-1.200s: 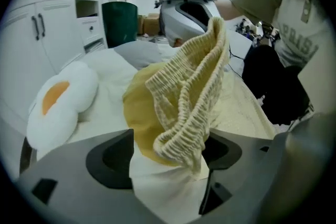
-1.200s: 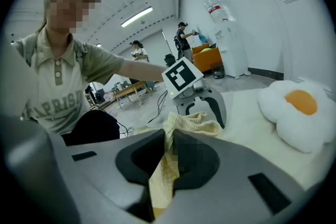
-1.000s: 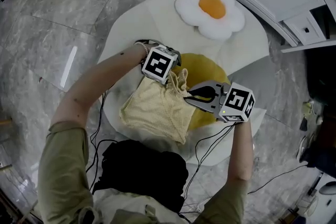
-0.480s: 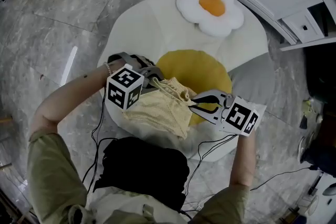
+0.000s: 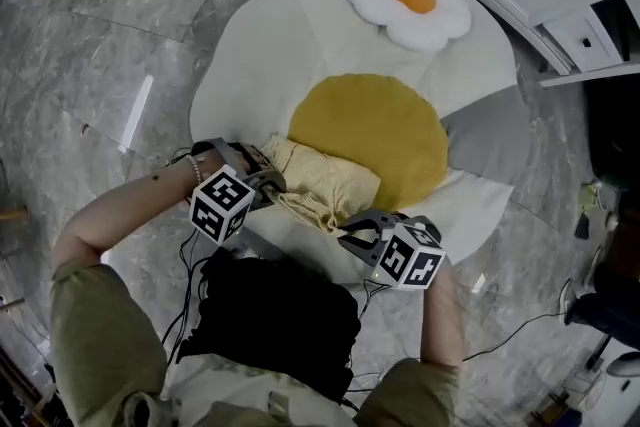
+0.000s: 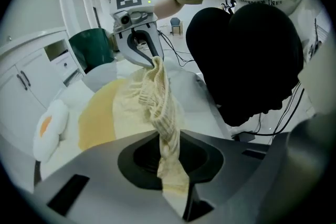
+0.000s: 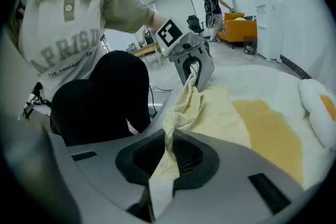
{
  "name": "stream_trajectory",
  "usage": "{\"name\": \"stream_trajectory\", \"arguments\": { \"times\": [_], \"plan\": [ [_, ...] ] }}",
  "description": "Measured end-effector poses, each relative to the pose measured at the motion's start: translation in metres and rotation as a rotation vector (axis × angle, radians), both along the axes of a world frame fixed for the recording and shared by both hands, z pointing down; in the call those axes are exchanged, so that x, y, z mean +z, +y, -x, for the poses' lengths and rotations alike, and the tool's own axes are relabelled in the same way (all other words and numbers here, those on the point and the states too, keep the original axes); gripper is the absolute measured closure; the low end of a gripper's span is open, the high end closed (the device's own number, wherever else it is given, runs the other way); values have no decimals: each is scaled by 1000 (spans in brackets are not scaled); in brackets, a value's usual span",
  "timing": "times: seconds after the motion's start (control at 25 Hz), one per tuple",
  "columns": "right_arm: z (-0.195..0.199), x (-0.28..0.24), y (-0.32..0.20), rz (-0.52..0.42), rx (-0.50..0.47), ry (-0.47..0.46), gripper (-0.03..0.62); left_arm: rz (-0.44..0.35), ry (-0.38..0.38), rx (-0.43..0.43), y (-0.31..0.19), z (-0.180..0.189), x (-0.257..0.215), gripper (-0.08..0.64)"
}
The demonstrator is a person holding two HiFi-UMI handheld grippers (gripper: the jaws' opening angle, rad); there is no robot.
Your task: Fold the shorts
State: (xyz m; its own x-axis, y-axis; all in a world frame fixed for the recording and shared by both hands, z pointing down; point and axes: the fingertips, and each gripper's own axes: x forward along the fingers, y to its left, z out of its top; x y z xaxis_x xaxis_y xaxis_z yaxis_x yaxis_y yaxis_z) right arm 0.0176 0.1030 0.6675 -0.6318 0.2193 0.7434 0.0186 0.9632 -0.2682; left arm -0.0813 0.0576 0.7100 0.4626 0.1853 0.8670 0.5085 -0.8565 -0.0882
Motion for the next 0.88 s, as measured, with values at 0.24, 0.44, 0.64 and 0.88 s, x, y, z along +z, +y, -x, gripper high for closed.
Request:
{"name": "stream_trajectory", "arguments": {
  "times": [0.24, 0.44, 0.64, 0.88],
  "plan": [
    [-7, 43, 16, 26, 10, 79, 423, 177, -164, -14, 33, 28, 34, 233],
    [-28, 5, 1, 160, 242, -118, 328, 335, -96, -229, 8, 49, -13, 224],
    [-62, -21, -86, 75, 610, -219, 330, 238, 98, -619, -102, 11, -36, 227],
    [-42, 41, -109, -98, 492, 64, 363, -52, -185, -372, -103, -22, 40, 227]
  ]
}}
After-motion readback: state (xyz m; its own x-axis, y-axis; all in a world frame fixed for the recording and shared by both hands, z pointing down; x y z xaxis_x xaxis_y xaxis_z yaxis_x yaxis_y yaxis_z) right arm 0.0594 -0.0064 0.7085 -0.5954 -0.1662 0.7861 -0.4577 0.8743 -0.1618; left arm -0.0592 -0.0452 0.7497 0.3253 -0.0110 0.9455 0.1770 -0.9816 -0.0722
